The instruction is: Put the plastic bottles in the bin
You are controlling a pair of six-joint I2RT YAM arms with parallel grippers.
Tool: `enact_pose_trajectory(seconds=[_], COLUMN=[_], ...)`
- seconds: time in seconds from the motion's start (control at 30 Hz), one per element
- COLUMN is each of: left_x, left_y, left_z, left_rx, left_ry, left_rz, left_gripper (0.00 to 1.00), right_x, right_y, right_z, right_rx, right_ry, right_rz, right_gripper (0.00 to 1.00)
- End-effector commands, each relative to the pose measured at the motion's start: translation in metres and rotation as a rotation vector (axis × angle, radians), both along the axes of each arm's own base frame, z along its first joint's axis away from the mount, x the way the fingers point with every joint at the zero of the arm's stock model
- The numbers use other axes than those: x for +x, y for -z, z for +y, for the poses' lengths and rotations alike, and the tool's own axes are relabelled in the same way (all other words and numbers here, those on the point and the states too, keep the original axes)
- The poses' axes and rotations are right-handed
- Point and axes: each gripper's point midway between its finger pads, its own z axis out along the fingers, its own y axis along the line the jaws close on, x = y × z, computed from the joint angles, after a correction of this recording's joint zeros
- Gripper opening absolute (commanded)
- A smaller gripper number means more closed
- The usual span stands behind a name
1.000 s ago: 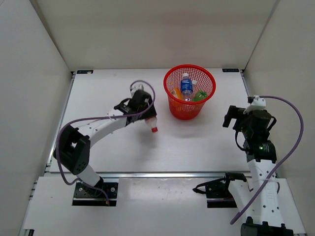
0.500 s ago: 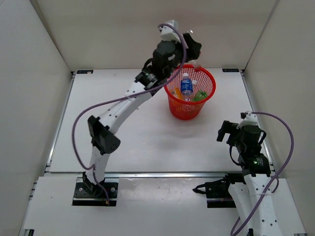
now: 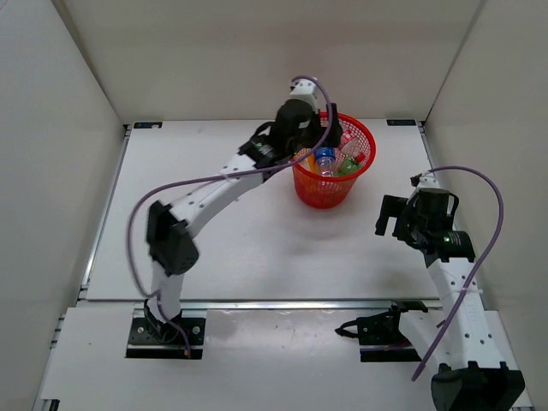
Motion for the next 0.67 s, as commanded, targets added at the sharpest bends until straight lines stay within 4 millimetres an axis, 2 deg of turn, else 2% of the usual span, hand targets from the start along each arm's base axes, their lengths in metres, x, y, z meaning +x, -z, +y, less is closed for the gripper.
enact_pose_trajectory(seconds=[0.0,0.03,0.07,0.1,0.13,0.17,0.2,0.23,0.27,0.33,0.37,0.43,0.47,0.5,0.57,0.63], left_x=[-0.047,-0.064,-0.076,-0.077,-0.087,-0.1,-0.117,-0.123,-0.139,-0.165,-0.174,-0.197,-0.202,-0.209,-0.216,-0.219], left_y=[-0.121,-0.138,-0.128,-0.09,-0.073,-0.077,-0.048,-0.004,-0.002,0.051,0.048,0.056,0.063,0.058,0.064,0.069], left_z=[0.081,0.101,0.128,0.148,0.18,0.214,0.24,0.269,0.29,0.342,0.362,0.394,0.405,0.409,0.416,0.412], left_rx=[-0.075,-0.085,-0.055,0.015,0.021,-0.009,0.004,0.062,0.032,0.091,0.072,0.099,0.119,0.114,0.134,0.142], left_ry=[-0.083,-0.093,-0.137,-0.176,-0.224,-0.268,-0.312,-0.38,-0.418,-0.527,-0.576,-0.655,-0.697,-0.706,-0.732,-0.712], left_rz=[-0.213,-0.24,-0.223,-0.158,-0.116,-0.107,-0.042,0.036,0.041,0.164,0.156,0.169,0.182,0.167,0.177,0.189], left_gripper=[0.99,0.99,0.99,0.99,0.98,0.99,0.99,0.99,0.98,0.99,0.98,0.99,0.99,0.99,0.99,0.99], right_x=[-0.005,-0.002,-0.002,-0.003,-0.004,-0.006,-0.008,-0.009,-0.011,-0.014,-0.014,-0.014,-0.013,-0.016,-0.015,-0.016], right_y=[-0.007,-0.011,-0.018,-0.015,-0.018,-0.013,-0.007,-0.003,0.007,0.015,0.015,0.016,0.015,0.018,0.016,0.019], right_z=[0.004,0.001,0.0,-0.002,-0.005,-0.008,-0.006,-0.005,-0.004,-0.001,0.003,0.009,0.016,0.021,0.025,0.025], right_rx=[0.034,0.031,0.045,0.044,0.044,0.041,0.051,0.048,0.048,0.038,0.032,0.044,0.046,0.044,0.046,0.03], right_ry=[-0.001,0.016,0.033,0.042,0.053,0.059,0.038,0.024,0.026,0.019,-0.003,-0.013,-0.051,-0.07,-0.073,-0.083], right_rz=[0.05,0.044,0.026,0.042,0.052,0.087,0.111,0.126,0.153,0.175,0.173,0.173,0.171,0.185,0.171,0.173], right_gripper=[0.99,0.99,0.99,1.0,0.99,0.99,0.99,0.99,1.0,0.99,0.99,0.99,0.99,0.99,0.99,1.0])
